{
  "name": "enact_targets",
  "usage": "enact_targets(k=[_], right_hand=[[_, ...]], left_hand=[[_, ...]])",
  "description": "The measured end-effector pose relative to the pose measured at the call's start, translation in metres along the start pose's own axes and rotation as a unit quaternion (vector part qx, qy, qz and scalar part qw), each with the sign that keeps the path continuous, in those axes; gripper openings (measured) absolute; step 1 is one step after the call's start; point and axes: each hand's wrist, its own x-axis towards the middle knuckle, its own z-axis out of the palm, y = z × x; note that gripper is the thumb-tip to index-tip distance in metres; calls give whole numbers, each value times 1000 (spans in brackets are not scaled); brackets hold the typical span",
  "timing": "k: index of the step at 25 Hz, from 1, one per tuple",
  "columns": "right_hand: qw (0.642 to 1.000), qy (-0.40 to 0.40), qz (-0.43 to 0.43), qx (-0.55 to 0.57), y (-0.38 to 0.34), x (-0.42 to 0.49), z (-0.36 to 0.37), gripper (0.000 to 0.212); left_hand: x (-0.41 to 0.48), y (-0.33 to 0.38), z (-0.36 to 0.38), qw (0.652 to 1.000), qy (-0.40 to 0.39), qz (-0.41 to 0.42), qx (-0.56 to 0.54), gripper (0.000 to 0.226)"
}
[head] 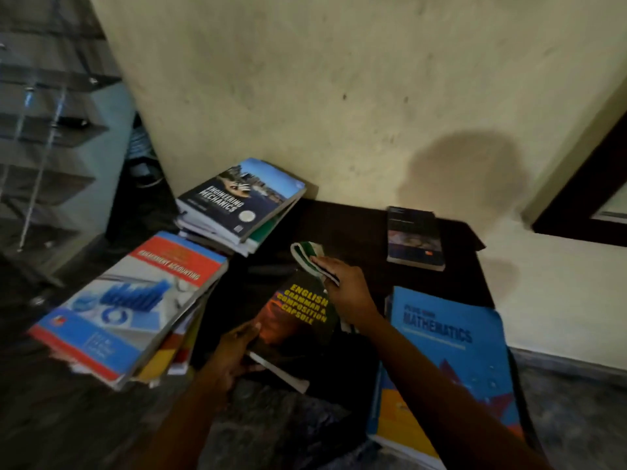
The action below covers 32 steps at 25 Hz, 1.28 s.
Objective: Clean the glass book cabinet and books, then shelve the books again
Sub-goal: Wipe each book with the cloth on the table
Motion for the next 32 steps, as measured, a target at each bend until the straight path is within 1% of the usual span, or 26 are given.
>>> enact_targets(k=[1, 3, 5, 6, 7, 8, 9, 10, 11, 12, 13, 15, 17, 19, 20, 21, 22, 23, 24, 25, 26, 27, 28, 29, 30, 32], right_hand=[[1000, -29, 3, -9, 7, 2, 15, 47], [997, -62, 20, -45, 27, 13, 37, 49], [987, -92, 68, -113, 45, 25, 52, 55], [974, -124, 104, -161, 51, 30, 58, 56], [952, -165, 141, -216, 56, 32, 64, 57], [930, -190, 157, -272, 60, 29, 70, 58], [917, -174, 137, -332, 61, 21, 79, 56], [914, -124, 95, -374, 57, 12, 88, 51], [918, -98, 64, -378, 49, 0, 96, 45], [925, -106, 47, -362, 43, -13, 104, 41], [933, -119, 24, -339, 35, -29, 112, 41], [952, -147, 13, -268, 14, -68, 125, 49], [965, -148, -15, -215, -7, -104, 131, 52], [956, -182, -51, -225, -1, -118, 128, 53], [955, -193, -64, -215, 10, -110, 124, 52], [963, -177, -45, -200, 22, -93, 116, 49], [973, -121, -3, -197, 34, -73, 106, 52], [971, -68, 70, -218, 44, -52, 93, 57], [958, -35, 141, -248, 52, -37, 80, 59], [937, -46, 201, -282, 58, -28, 72, 59], [923, -66, 228, -302, 58, -27, 68, 57], [922, -52, 205, -323, 54, -34, 72, 53], [923, -17, 161, -348, 48, -46, 80, 49], [930, -7, 144, -337, 41, -63, 89, 50], [941, -14, 130, -312, 32, -82, 97, 53], [957, -58, 107, -262, 14, -121, 113, 57]], left_hand=[[1, -12, -12, 999, 18, -19, -26, 21], [3, -29, -23, 991, 47, -46, -112, 8], [2, -38, -27, 979, 51, -62, -190, 12], [3, -41, -28, 972, 46, -67, -222, 15], [4, -43, -30, 966, 42, -74, -245, 17], [5, -45, -32, 962, 39, -78, -259, 18], [7, -46, -33, 960, 37, -83, -263, 18], [8, -47, -34, 960, 37, -86, -262, 19], [7, -46, -34, 961, 35, -87, -261, 19], [7, -46, -34, 961, 37, -87, -259, 19], [7, -45, -34, 962, 37, -88, -256, 18], [6, -42, -33, 961, 36, -92, -258, 18], [5, -41, -33, 959, 29, -100, -264, 22], [3, -40, -33, 955, 21, -109, -274, 25], [2, -40, -33, 954, 19, -109, -278, 25], [3, -40, -34, 955, 16, -105, -278, 24], [4, -40, -34, 956, 15, -100, -275, 22], [5, -40, -34, 958, 12, -94, -271, 20], [5, -41, -34, 959, 10, -89, -270, 20], [5, -41, -34, 959, 8, -85, -269, 19], [4, -41, -33, 960, 7, -85, -266, 19], [4, -40, -33, 960, 8, -86, -265, 19], [4, -40, -33, 959, 10, -89, -267, 19], [5, -40, -33, 958, 14, -91, -271, 19], [5, -40, -33, 957, 23, -90, -274, 20], [2, -39, -28, 965, 40, -74, -250, 17]])
